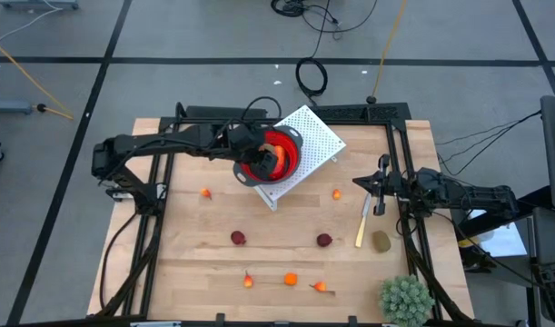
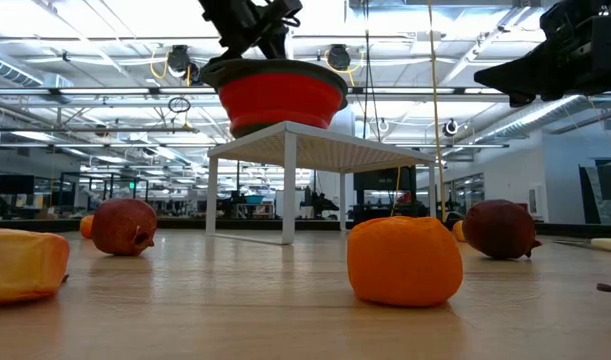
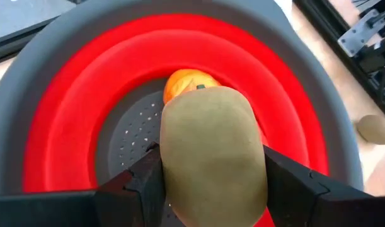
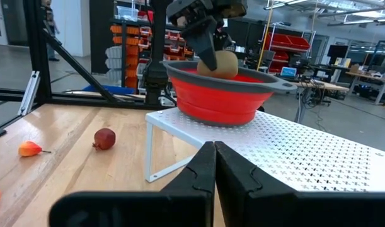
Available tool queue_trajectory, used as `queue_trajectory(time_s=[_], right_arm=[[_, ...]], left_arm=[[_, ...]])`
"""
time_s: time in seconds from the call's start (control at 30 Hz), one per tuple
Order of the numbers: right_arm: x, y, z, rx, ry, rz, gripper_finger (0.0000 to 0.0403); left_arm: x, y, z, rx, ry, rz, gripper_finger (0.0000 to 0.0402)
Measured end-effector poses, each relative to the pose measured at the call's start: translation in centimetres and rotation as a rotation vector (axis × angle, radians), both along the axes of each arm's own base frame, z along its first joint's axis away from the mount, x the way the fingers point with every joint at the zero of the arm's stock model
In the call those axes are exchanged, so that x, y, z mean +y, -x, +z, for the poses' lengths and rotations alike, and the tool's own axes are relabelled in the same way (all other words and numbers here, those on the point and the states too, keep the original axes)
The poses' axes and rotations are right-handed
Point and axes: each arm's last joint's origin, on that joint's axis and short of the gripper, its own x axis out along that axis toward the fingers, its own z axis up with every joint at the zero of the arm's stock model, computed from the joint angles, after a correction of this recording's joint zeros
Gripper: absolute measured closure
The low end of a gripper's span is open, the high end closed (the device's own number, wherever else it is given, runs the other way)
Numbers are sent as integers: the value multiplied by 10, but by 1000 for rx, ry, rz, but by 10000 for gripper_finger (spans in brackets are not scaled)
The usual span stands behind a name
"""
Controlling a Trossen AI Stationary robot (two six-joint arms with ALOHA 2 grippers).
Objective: Pick & Place Fruit
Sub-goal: Put the left kiwi into the red strainer bowl on the shelf
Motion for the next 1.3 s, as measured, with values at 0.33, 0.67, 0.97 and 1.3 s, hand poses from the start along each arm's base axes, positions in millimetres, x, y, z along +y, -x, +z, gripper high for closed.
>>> queue_trajectory(time_s=[0.33, 0.67, 0.97, 1.3], right_arm=[[0, 0, 0, 0, 2, 0, 403], [0, 0, 0, 0, 2, 0, 403], [0, 0, 0, 0, 3, 0, 403], [0, 0, 0, 0, 2, 0, 403]], left_arm=[[0, 0, 0, 3, 2, 0, 193], [0, 0, 0, -2, 4, 2, 192], [0, -1, 1, -8, 0, -1, 190], [0, -1, 1, -10, 2, 0, 118]])
